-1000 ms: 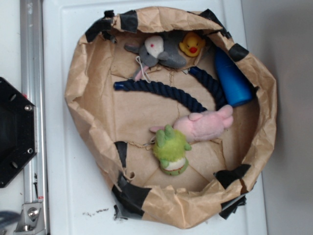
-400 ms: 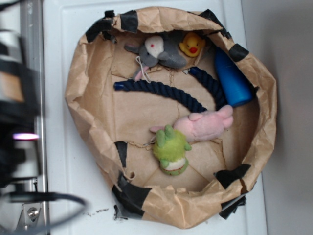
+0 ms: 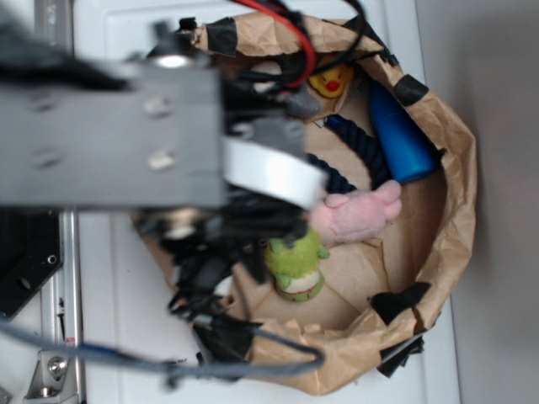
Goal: Grab the green animal.
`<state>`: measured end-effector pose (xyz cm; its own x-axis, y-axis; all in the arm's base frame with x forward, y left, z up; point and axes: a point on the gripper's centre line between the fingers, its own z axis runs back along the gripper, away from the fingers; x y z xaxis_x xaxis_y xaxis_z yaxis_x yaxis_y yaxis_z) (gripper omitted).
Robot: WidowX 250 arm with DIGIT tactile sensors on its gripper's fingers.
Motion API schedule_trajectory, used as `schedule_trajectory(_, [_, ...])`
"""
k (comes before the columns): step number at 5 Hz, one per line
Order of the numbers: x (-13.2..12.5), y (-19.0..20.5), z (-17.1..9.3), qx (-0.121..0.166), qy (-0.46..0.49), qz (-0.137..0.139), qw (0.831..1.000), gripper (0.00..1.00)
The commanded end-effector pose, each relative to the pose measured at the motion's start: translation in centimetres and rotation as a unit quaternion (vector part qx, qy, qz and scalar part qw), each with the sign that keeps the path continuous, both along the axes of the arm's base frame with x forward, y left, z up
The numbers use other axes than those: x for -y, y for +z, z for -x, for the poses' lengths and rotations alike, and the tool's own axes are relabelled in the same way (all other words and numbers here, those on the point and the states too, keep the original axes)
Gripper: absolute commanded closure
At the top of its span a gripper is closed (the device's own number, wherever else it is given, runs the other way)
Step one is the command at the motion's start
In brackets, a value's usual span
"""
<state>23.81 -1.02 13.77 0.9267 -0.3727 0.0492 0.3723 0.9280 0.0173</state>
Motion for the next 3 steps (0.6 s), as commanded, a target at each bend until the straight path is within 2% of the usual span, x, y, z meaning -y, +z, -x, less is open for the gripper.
schedule_trajectory(1, [0.3,-2.8,-5.3,0.025,-0.037,-0.021,0.999,0.0])
schedule_trajectory(2, [0.6,-3.7,-5.7,0.038,-0.052,-0.023,0.998,0.0])
schedule_trajectory(3, [0.1,-2.6,-5.6,0.053,-0.039,0.004,0.998,0.0])
